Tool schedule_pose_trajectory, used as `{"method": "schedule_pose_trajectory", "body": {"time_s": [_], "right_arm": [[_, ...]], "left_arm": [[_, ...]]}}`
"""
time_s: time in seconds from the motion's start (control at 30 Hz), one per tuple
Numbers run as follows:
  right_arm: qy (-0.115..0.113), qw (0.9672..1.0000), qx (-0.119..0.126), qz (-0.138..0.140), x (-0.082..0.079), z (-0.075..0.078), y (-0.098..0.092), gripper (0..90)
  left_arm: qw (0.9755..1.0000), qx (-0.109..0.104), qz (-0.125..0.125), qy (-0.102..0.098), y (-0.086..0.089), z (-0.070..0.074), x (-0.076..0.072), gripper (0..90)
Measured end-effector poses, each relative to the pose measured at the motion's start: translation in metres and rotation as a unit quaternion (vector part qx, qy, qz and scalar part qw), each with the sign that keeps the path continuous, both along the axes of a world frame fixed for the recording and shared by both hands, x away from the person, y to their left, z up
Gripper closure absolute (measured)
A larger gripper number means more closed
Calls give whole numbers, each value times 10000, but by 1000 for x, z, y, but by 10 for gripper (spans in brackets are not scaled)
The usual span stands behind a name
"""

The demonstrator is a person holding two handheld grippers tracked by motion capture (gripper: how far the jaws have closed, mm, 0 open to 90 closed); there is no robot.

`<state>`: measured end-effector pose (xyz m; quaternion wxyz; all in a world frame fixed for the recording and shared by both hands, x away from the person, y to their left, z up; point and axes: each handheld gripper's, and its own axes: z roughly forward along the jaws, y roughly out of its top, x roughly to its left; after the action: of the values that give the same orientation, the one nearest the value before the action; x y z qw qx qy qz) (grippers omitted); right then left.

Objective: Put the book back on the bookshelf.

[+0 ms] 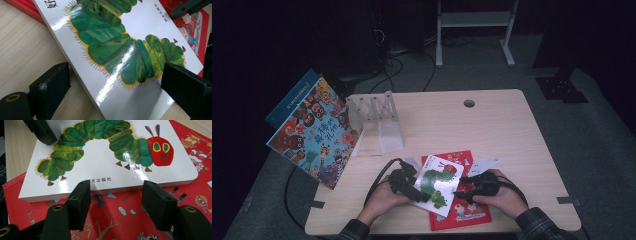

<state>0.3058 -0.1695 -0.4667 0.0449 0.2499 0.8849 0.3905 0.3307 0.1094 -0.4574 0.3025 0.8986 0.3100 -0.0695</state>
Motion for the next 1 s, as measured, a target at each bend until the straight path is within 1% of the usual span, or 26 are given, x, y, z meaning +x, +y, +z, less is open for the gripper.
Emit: {"method": "schedule_pose_trajectory", "body": {"time_s": [0.07, 0.13, 0.2, 0.33, 0.57, 0.63, 0.67, 0.7, 0.83, 0.93, 1.0], "right_arm": [[-12, 10000, -8, -6, -1, 0, 0, 385], [-27, 10000, 11, -16, -1, -1, 0, 385], [-50, 10000, 15, -15, -2, -1, 0, 360], [-82, 10000, -11, -24, -2, -2, -1, 314], [-125, 9999, -64, -36, -2, -2, -3, 255], [-129, 9999, -80, -42, -2, -2, -3, 242], [-130, 9999, -85, -37, -2, -2, -3, 240], [-127, 9999, -90, -35, -2, -2, -3, 236], [-133, 9999, -102, -36, -1, -2, -4, 222], [-130, 9998, -110, -36, -2, -2, -5, 218], [-129, 9998, -109, -39, -1, -2, -5, 217]], "left_arm": [[9999, -7, 58, 96, 0, 1, 1, 75], [9999, 18, 93, 122, -2, 1, 1, 75], [9999, 44, 90, 127, -3, 2, 1, 76], [9996, -80, 149, 228, -2, 4, 1, 79], [9991, -352, 202, 114, 0, 16, -1, 85], [9986, -473, 228, 83, 0, 19, -1, 85], [9980, -575, 236, 106, 0, 21, -2, 85], [9973, -681, 277, 83, 0, 23, -3, 99], [9963, -831, 202, -45, -1, 34, -5, 103], [9954, -945, 172, -61, -1, 39, -7, 123], [9953, -952, 148, -82, -2, 41, -7, 123]]}}
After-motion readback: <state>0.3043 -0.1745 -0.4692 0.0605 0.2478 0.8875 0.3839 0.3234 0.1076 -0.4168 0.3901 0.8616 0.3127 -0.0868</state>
